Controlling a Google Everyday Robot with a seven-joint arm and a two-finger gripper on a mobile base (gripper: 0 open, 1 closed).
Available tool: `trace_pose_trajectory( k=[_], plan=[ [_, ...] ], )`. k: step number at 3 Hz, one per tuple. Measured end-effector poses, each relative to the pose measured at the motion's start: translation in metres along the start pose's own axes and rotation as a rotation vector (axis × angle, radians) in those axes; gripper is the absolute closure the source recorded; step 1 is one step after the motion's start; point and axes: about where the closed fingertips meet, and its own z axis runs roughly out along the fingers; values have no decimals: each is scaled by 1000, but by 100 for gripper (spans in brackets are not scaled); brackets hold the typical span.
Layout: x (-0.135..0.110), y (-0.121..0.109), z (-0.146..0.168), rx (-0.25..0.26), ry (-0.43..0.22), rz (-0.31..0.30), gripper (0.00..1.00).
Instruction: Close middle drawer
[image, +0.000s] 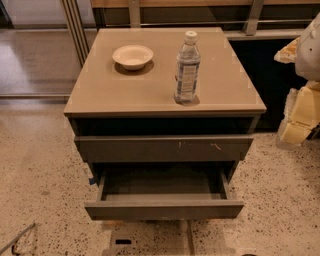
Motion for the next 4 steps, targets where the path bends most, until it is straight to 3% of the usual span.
trace_pose_trajectory(
  k=[1,2,3,4],
  plan=[
    [0,0,0,0,0,0,0],
    [0,0,0,0,0,0,19],
    [3,8,23,6,-31,8,42],
    [3,28,85,-36,-100,19,66]
  ],
)
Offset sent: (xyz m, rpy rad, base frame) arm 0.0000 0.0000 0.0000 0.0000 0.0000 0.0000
